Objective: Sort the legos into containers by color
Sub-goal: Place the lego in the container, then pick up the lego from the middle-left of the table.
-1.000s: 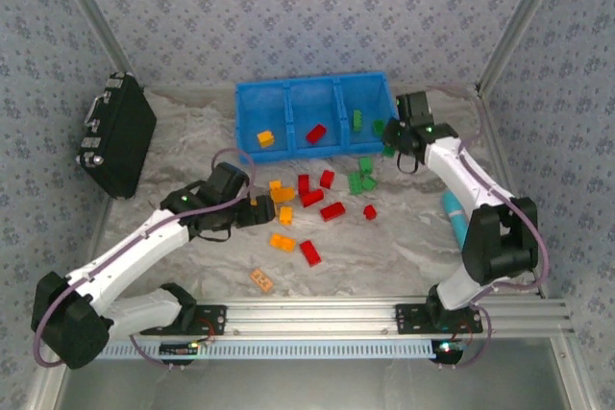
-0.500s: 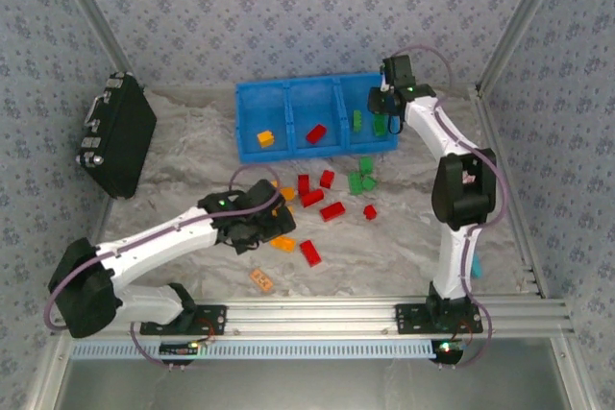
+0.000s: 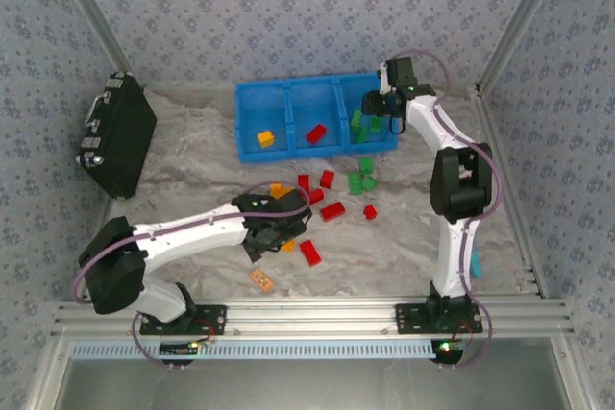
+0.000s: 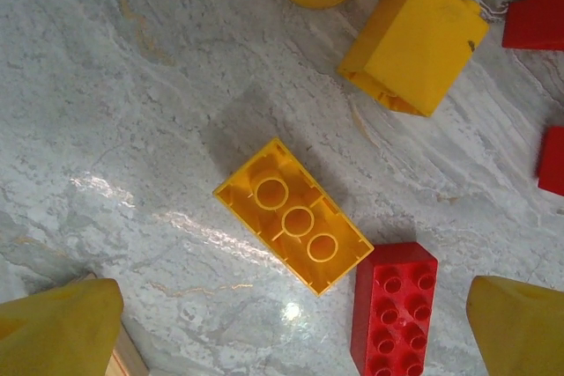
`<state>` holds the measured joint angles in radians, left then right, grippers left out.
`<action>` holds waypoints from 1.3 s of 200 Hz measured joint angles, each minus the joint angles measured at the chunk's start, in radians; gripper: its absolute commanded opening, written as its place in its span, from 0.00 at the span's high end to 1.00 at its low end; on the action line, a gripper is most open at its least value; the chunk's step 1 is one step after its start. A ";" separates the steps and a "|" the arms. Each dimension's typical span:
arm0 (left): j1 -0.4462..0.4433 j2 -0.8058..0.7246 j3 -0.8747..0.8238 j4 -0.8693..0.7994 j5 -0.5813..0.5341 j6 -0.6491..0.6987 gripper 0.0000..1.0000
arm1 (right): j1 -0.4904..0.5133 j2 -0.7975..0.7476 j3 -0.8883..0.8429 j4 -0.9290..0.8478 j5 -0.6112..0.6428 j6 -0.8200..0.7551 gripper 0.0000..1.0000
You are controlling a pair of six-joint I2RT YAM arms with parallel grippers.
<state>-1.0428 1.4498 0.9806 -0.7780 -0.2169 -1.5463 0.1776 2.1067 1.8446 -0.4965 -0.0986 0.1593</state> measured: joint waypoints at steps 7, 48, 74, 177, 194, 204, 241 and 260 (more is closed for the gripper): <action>-0.005 0.008 0.000 0.007 -0.007 -0.012 0.01 | -0.001 0.000 0.000 0.000 -0.007 0.000 0.45; -0.021 0.063 -0.013 0.062 -0.035 -0.060 0.08 | -0.018 -0.003 -0.008 0.021 -0.037 0.003 0.44; -0.027 0.079 -0.050 0.093 -0.056 -0.095 0.12 | -0.032 -0.019 -0.034 0.024 -0.038 0.009 0.44; -0.039 0.171 -0.073 0.179 -0.079 -0.159 0.27 | -0.080 -0.039 -0.067 0.037 -0.060 0.071 0.45; -0.039 0.177 -0.074 0.188 -0.081 -0.166 0.35 | -0.084 -0.039 -0.067 0.037 -0.063 0.084 0.44; -0.039 0.179 -0.074 0.191 -0.084 -0.169 0.43 | -0.089 -0.039 -0.067 0.037 -0.063 0.089 0.44; -0.037 0.183 -0.078 0.204 -0.087 -0.176 0.48 | -0.100 -0.040 -0.067 0.037 -0.063 0.095 0.45; -0.031 0.183 -0.091 0.212 -0.086 -0.176 0.51 | -0.100 -0.051 -0.076 0.036 -0.063 0.095 0.44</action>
<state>-1.0733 1.6325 0.8898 -0.5655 -0.3027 -1.7226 0.0780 2.0552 1.7691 -0.4606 -0.1616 0.2546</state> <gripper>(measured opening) 0.512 0.555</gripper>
